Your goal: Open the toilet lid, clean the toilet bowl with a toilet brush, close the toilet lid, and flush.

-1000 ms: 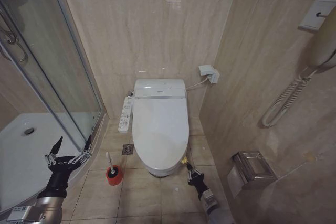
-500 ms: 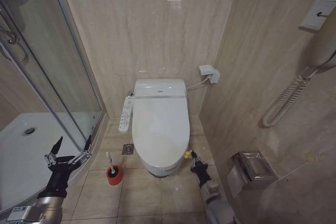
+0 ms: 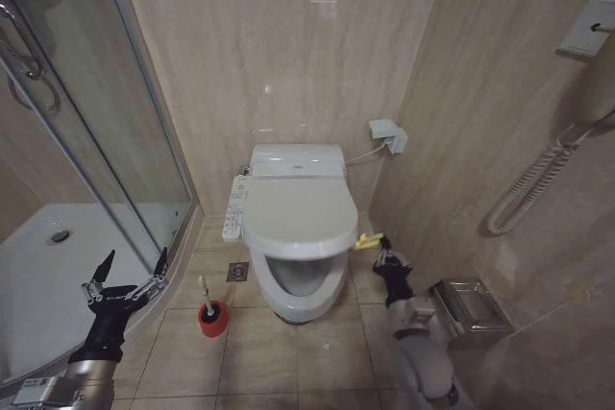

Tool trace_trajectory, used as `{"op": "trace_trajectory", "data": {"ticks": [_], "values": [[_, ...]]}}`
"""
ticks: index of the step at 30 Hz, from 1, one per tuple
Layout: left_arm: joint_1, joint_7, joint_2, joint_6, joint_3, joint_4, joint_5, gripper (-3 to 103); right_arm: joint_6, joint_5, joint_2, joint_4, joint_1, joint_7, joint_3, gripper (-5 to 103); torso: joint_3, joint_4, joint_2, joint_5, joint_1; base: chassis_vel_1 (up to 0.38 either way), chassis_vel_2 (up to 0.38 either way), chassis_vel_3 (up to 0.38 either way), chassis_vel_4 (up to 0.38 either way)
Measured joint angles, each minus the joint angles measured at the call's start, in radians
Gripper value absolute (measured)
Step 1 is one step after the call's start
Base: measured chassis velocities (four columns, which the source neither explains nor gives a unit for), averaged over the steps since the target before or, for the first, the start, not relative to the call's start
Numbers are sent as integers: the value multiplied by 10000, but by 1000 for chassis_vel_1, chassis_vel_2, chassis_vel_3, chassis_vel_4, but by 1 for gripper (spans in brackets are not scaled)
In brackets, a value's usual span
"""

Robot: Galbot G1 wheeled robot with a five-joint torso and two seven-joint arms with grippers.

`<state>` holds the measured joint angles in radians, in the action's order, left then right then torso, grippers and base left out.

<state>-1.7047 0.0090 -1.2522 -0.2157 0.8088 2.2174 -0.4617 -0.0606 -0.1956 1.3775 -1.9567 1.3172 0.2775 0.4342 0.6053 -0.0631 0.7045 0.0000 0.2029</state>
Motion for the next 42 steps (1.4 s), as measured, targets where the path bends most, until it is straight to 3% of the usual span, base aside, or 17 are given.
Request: {"op": "trace_trajectory", "data": {"ticks": [4,16,23,42], "values": [[1,-1,0,0,0,0,0,100,282,-242,1,-216,-350,99,237,0,0,-12,0,-6,0,0,0,0,0],[1,-1,0,0,0,1,0,100,846,-793,-515,163,-1981,99,204,0,1,-11,0,-3,0,0,0,0,0],[1,0,0,0,0,0,0,100,1061,-952,-543,1435,-3415,129,-200,0,0,-11,1,-3,0,0,0,0,0],[0,0,0,0,0,0,0,100,800,-953,-453,4578,-6678,41,-844,0,1,-11,1,-2,0,0,0,0,0]]}}
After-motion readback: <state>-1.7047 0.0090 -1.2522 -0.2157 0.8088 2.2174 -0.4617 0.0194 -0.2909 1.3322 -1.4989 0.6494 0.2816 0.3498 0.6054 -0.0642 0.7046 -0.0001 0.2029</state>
